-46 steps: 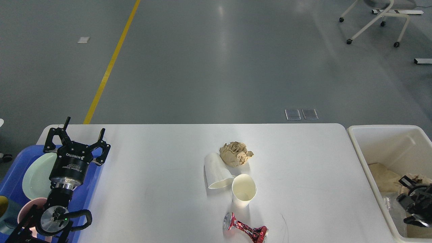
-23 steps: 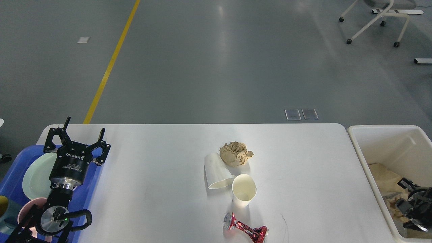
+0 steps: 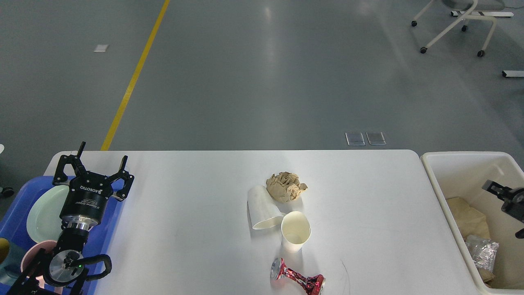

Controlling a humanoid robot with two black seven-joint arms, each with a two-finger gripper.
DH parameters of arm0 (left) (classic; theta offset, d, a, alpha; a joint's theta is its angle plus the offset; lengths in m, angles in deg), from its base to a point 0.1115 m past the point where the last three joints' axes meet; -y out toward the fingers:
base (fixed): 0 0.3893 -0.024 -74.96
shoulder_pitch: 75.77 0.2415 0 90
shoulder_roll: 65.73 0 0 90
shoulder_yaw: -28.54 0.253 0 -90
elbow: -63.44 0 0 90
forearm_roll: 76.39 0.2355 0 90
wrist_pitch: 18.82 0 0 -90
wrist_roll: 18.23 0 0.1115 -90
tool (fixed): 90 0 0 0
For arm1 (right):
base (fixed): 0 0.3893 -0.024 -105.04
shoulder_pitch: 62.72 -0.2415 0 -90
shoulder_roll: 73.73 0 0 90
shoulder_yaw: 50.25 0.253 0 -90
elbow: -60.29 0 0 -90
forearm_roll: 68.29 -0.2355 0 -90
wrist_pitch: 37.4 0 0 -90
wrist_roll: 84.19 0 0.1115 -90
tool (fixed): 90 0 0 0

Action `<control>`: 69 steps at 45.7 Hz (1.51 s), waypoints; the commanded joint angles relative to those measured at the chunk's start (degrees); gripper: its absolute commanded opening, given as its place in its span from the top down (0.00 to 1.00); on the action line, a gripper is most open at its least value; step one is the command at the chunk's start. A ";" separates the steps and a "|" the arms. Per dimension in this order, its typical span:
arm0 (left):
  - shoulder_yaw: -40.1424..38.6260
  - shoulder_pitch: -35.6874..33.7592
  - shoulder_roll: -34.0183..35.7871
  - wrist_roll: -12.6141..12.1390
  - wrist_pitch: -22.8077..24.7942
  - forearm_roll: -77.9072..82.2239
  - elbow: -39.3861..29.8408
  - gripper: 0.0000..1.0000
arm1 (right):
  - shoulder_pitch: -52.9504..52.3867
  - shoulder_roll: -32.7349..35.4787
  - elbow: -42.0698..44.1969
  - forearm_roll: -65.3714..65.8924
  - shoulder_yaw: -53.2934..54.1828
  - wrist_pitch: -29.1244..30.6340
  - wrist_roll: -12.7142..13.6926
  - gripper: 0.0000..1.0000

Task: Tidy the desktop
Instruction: 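Release the brown paper into the bin with the right gripper, then raise the right gripper and move it toward the remaining brown paper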

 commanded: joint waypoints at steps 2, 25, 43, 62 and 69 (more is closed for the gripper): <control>0.00 0.00 0.00 -0.05 0.02 0.00 0.00 0.04 | -14.44 5.45 -12.82 12.24 -2.58 8.53 0.50 0.00; 0.00 0.00 0.00 -0.05 0.02 0.00 0.00 0.04 | -66.04 -6.66 -36.38 -0.13 -24.02 52.66 0.68 0.00; 0.00 0.00 0.00 -0.05 0.03 0.00 0.00 0.04 | -90.84 -10.72 -63.89 -14.46 -30.01 52.84 0.85 0.00; 0.00 0.00 0.00 -0.05 0.03 0.00 0.00 0.04 | -91.28 -11.51 -65.66 -16.66 -29.92 52.14 0.76 0.00; 0.00 -0.09 0.00 -0.05 0.03 0.00 0.00 0.04 | -91.28 -11.51 -65.40 -16.75 -29.92 52.14 0.76 0.00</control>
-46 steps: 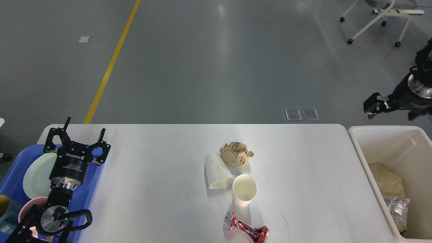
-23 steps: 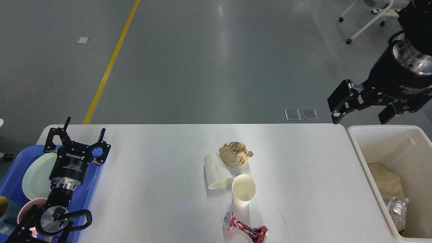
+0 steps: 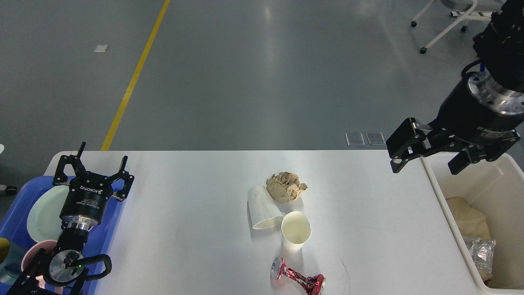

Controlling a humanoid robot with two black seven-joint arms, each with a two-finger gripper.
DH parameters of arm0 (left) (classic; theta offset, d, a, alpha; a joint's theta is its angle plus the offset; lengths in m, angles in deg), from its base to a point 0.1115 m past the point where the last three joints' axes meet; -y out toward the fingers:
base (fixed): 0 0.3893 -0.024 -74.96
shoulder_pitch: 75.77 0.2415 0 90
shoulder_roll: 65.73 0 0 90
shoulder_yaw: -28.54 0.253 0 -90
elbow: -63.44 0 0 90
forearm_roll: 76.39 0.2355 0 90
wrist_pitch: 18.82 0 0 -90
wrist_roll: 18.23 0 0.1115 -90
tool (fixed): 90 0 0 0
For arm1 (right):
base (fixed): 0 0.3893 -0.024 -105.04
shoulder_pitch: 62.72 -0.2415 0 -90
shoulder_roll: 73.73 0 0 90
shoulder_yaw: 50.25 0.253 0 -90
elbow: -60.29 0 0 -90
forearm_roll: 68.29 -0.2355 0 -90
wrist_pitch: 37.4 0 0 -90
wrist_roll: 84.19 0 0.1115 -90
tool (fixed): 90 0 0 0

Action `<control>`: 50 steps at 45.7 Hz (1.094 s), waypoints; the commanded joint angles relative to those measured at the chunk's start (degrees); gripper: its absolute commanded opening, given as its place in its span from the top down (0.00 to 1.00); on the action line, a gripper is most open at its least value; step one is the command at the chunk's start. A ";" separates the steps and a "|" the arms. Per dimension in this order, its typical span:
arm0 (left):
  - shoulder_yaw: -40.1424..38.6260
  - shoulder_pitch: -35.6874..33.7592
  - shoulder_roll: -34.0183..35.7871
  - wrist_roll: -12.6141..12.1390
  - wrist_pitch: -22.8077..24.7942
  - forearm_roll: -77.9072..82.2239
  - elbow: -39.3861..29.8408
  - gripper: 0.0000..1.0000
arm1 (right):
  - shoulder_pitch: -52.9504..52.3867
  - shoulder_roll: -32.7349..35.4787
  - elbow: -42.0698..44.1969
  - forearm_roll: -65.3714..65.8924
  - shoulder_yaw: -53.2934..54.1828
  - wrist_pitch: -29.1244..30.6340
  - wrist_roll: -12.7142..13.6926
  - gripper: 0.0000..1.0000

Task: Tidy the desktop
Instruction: 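Raise the right gripper and move it toward the remaining brown paper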

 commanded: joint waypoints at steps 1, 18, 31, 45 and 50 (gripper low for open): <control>0.00 0.00 -0.01 0.00 0.06 0.00 0.00 0.04 | 0.00 -0.01 0.26 -0.04 -0.01 0.00 -0.01 0.00; 0.00 -0.09 -0.01 0.00 0.06 0.00 0.00 0.04 | 10.35 -3.61 6.58 0.05 4.90 -13.79 -0.01 0.00; 0.00 -0.09 -0.01 0.00 0.06 0.00 0.00 0.04 | 35.31 -14.94 27.84 0.05 18.62 -17.23 -0.01 0.00; 0.00 -0.09 -0.01 0.00 0.06 0.00 0.00 0.04 | 60.36 -26.72 55.88 1.01 21.88 -18.02 -0.09 0.00; 0.00 0.00 -0.01 -0.08 -0.03 0.00 0.00 0.04 | 64.86 -29.44 61.96 0.92 23.98 -18.19 -0.09 0.00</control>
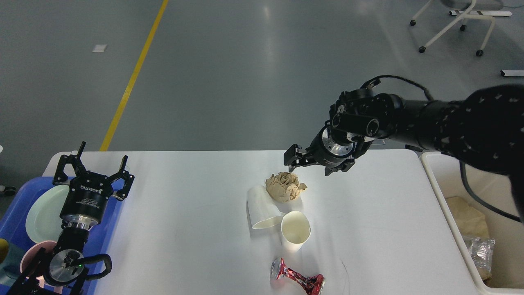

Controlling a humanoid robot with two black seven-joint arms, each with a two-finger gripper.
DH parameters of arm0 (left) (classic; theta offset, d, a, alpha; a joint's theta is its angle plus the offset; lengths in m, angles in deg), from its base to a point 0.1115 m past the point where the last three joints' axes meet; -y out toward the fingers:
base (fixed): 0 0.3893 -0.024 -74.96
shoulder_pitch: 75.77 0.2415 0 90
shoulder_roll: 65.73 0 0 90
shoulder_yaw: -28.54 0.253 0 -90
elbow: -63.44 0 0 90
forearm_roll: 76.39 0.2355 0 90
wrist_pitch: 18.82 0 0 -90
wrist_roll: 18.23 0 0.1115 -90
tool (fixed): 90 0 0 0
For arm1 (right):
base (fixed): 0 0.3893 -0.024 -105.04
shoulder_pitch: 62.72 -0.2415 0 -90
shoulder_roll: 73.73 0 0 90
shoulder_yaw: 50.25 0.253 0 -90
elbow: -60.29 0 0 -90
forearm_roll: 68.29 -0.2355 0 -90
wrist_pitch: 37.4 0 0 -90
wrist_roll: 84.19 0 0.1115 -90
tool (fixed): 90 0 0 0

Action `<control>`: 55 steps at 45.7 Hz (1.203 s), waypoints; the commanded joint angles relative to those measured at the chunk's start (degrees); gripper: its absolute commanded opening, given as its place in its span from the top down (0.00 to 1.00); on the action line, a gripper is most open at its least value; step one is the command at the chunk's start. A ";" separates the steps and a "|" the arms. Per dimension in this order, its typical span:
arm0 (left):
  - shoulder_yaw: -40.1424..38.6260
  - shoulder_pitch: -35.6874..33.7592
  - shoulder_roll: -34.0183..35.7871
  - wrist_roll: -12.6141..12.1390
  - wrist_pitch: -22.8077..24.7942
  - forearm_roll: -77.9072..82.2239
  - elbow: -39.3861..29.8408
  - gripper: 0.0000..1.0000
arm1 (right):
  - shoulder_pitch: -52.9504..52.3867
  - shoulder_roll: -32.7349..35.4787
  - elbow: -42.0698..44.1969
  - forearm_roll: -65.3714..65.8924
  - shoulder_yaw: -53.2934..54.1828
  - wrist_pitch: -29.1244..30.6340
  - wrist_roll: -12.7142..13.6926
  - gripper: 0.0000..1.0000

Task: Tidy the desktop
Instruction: 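Raise the right gripper and move it toward the remaining brown paper, then lower the right gripper onto the brown paper beside the white cup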

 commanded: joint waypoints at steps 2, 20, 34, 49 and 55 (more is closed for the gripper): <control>0.00 -0.01 0.01 -0.06 0.01 0.00 0.00 0.04 | 5.70 -3.28 7.59 -0.04 3.84 -0.31 -0.02 0.00; 0.00 -0.01 0.01 0.03 0.01 0.00 0.00 0.04 | 14.41 -5.40 11.81 0.22 6.75 -11.30 -0.02 0.00; 0.00 -0.01 0.01 0.03 0.01 0.00 0.00 0.04 | 16.87 -5.48 11.81 0.13 7.27 -14.99 -0.11 0.00; 0.00 -0.01 0.01 0.03 0.01 0.00 0.00 0.04 | 20.65 -5.75 11.64 -0.04 9.56 -23.16 -0.37 0.00; 0.00 0.07 0.01 0.03 0.01 0.00 0.00 0.04 | 21.26 -5.66 11.46 -0.31 10.61 -26.50 -0.55 0.00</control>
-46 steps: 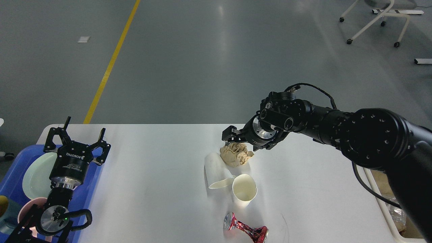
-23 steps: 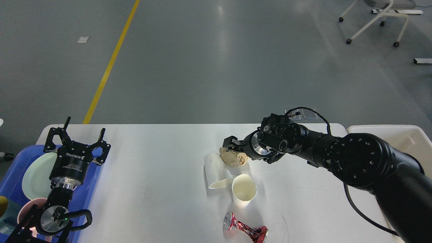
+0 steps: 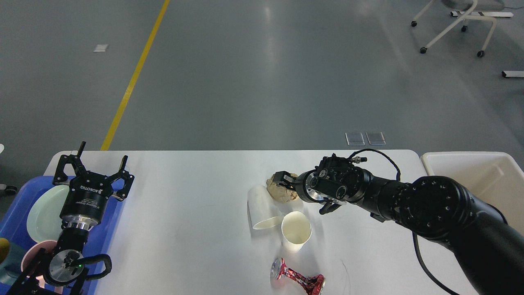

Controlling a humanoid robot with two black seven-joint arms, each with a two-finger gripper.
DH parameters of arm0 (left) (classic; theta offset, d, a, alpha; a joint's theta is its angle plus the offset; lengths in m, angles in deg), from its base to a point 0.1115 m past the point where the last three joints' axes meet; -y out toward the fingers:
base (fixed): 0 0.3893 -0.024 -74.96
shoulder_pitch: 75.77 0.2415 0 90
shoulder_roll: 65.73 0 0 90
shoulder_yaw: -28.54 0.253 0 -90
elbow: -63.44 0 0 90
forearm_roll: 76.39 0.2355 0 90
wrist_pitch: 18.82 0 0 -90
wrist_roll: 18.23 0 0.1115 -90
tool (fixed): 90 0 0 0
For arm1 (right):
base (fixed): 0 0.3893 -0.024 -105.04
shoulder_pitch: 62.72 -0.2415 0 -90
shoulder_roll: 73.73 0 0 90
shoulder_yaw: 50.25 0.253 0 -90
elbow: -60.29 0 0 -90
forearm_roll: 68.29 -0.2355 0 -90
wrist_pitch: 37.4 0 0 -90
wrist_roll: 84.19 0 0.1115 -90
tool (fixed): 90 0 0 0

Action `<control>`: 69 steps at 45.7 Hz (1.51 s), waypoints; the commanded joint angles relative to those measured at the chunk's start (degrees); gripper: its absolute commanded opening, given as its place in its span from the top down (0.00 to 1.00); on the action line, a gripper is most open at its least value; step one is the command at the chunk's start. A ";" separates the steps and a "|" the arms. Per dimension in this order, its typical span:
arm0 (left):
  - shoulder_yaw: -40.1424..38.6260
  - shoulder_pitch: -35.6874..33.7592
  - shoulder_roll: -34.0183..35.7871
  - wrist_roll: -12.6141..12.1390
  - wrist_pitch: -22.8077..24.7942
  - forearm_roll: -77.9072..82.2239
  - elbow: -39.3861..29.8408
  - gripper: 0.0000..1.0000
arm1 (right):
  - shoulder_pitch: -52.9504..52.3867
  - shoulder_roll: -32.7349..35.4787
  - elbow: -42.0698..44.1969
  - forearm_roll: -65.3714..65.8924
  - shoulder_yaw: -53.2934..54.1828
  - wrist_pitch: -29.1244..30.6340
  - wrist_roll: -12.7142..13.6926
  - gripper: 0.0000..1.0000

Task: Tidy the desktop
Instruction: 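Lower the right gripper onto the brown paper beside the white cup, then grasp the brown paper and carry it over the white bin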

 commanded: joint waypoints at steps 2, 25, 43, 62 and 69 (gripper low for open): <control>0.00 -0.02 0.00 0.00 0.02 0.00 0.00 0.04 | 0.99 0.07 -0.04 0.04 1.81 -3.31 -0.21 0.00; 0.00 -0.02 0.00 0.00 0.02 0.00 0.00 0.04 | 2.75 0.08 -0.39 -0.05 6.91 -4.28 -0.30 0.81; 0.00 -0.02 0.00 0.00 0.02 0.00 0.00 0.04 | 2.13 2.71 -0.74 -0.49 12.27 -3.93 0.40 1.00; 0.00 -0.02 0.00 0.00 0.02 0.00 0.00 0.04 | -6.91 11.93 -14.52 -0.14 10.43 -1.39 4.26 1.00; 0.00 -0.02 0.00 0.00 0.02 0.00 0.00 0.04 | -18.68 18.88 -25.86 -0.49 2.88 7.14 4.62 1.00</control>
